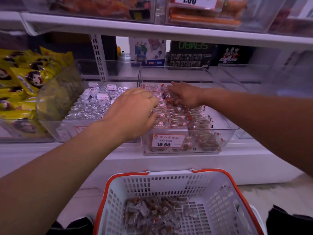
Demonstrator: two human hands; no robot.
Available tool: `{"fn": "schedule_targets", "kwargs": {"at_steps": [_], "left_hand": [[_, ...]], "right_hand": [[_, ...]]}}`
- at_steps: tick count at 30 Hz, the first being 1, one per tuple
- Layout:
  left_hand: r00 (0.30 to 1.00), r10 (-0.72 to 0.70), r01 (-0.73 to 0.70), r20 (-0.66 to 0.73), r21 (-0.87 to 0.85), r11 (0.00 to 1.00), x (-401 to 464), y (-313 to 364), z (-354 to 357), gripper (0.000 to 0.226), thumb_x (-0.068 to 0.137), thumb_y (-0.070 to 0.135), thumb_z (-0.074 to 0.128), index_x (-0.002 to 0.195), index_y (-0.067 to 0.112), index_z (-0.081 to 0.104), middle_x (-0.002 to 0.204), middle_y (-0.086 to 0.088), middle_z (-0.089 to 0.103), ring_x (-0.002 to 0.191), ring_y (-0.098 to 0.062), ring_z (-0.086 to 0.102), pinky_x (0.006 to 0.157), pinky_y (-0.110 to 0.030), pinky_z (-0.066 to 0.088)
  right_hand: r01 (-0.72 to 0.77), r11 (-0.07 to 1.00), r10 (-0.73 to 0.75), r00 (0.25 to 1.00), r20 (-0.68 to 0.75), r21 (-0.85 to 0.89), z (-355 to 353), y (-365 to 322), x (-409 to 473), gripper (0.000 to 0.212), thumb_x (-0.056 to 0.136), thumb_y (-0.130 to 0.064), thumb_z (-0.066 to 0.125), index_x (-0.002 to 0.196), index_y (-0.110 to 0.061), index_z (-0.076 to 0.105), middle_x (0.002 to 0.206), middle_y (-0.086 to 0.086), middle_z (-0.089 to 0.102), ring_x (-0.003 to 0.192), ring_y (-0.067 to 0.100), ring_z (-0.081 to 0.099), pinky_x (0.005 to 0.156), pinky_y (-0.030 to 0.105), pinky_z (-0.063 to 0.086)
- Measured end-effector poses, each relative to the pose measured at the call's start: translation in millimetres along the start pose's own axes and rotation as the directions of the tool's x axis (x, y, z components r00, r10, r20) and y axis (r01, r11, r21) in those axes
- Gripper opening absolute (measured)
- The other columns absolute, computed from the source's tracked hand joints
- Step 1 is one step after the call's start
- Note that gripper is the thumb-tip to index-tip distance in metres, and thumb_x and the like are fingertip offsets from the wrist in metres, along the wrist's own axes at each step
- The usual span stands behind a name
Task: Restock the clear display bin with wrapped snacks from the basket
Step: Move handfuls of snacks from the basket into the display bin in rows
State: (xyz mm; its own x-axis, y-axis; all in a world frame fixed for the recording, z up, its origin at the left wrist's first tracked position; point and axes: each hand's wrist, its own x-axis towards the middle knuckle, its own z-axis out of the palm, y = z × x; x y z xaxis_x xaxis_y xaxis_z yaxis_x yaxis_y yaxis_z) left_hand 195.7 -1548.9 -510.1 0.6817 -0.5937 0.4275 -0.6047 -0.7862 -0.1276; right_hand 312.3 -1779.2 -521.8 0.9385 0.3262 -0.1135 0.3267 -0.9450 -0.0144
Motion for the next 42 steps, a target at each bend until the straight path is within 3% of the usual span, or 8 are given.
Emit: {"fn": "schedule_targets", "kwargs": {"at_steps": [6, 12, 14, 17, 22, 29, 37, 42], "left_hand": [[0.981, 0.076, -0.089, -0.178, -0.068, 0.994, -9, 18, -21, 0.021, 0.092, 0.030, 0.054, 0.076, 0.020, 0.063, 0.071, 0.004, 0.062, 0.070, -0.020, 0.057, 0.070, -0.033, 0.048], [0.904, 0.360, -0.406, -0.232, -0.196, 0.893, -55, 64, 20, 0.035, 0.074, 0.018, 0.064, 0.056, 0.024, 0.035, 0.047, 0.000, 0.044, 0.043, -0.022, 0.041, 0.043, -0.024, 0.033], [0.916, 0.341, -0.298, 0.211, -0.213, 0.931, -81, 86, 61, 0.028, 0.082, 0.028, 0.060, 0.058, 0.020, 0.046, 0.057, -0.004, 0.057, 0.051, -0.026, 0.054, 0.049, -0.028, 0.043], [0.625, -0.042, 0.125, 0.780, -0.047, 0.991, -136, 103, 138, 0.037, 0.088, 0.047, 0.057, 0.102, 0.015, 0.068, 0.106, -0.011, 0.068, 0.096, -0.030, 0.065, 0.076, -0.032, 0.051], [0.180, -0.306, 0.934, 0.935, -0.065, 0.353, -245, 139, 242, 0.091, 0.085, 0.052, 0.069, 0.155, 0.019, 0.021, 0.155, -0.013, 0.033, 0.133, -0.033, 0.045, 0.107, -0.042, 0.043], [-0.096, -0.611, 0.961, 0.786, -0.086, -0.262, -253, 151, 312, 0.109, 0.080, 0.048, 0.076, 0.157, 0.017, 0.005, 0.161, -0.016, 0.014, 0.143, -0.037, 0.028, 0.112, -0.046, 0.035], [-0.275, -0.623, 0.922, 0.732, 0.018, -0.386, -226, 137, 352, 0.084, 0.089, 0.055, 0.061, 0.155, 0.020, 0.022, 0.161, -0.016, 0.019, 0.142, -0.039, 0.030, 0.111, -0.050, 0.034], [-0.183, -0.651, 0.931, 0.737, -0.083, -0.356, -230, 142, 353, 0.072, 0.087, 0.044, 0.069, 0.146, 0.018, 0.036, 0.146, -0.011, 0.048, 0.125, -0.035, 0.052, 0.098, -0.040, 0.046]], "right_hand": [[0.030, 0.999, -0.020, 0.947, -0.322, 0.027, -18, -33, -50, 0.045, 0.099, -0.024, 0.054, 0.143, -0.016, 0.048, 0.151, 0.011, 0.042, 0.137, 0.029, 0.041, 0.113, 0.042, 0.036], [0.224, 0.955, 0.128, 0.280, -0.952, 0.194, 69, -62, -171, 0.015, 0.097, -0.023, 0.052, 0.093, -0.019, 0.066, 0.066, -0.009, 0.051, 0.059, 0.007, 0.045, 0.057, 0.025, 0.036], [0.160, 0.931, 0.191, 0.549, -0.814, 0.327, 140, -70, -191, 0.016, 0.096, -0.026, 0.052, 0.095, -0.019, 0.066, 0.068, -0.004, 0.058, 0.062, 0.016, 0.056, 0.058, 0.029, 0.041], [-0.182, 0.896, 0.149, 0.983, 0.111, 0.404, 257, -69, -205, 0.041, 0.091, -0.036, 0.063, 0.129, -0.021, 0.057, 0.121, 0.008, 0.064, 0.111, 0.027, 0.061, 0.091, 0.036, 0.050], [-0.681, 0.672, 0.343, 0.635, 0.692, 0.292, 387, -44, -246, 0.123, 0.068, -0.047, 0.086, 0.155, -0.005, 0.009, 0.158, 0.020, 0.021, 0.144, 0.035, 0.027, 0.112, 0.042, 0.037], [-0.819, 0.284, 0.562, 0.564, 0.605, 0.499, 437, -43, -203, 0.138, 0.055, -0.063, 0.086, 0.157, -0.023, 0.003, 0.163, 0.015, 0.005, 0.148, 0.038, 0.017, 0.116, 0.048, 0.025], [-0.811, 0.267, 0.585, 0.566, 0.581, 0.521, 446, -106, -154, 0.128, 0.038, -0.097, 0.046, 0.142, -0.023, 0.040, 0.153, 0.016, 0.025, 0.141, 0.043, 0.020, 0.113, 0.055, 0.026], [-0.736, 0.213, 0.509, 0.645, 0.570, 0.642, 438, -123, -135, 0.093, 0.058, -0.073, 0.074, 0.134, -0.030, 0.045, 0.131, 0.006, 0.060, 0.121, 0.032, 0.055, 0.098, 0.039, 0.044]]}}
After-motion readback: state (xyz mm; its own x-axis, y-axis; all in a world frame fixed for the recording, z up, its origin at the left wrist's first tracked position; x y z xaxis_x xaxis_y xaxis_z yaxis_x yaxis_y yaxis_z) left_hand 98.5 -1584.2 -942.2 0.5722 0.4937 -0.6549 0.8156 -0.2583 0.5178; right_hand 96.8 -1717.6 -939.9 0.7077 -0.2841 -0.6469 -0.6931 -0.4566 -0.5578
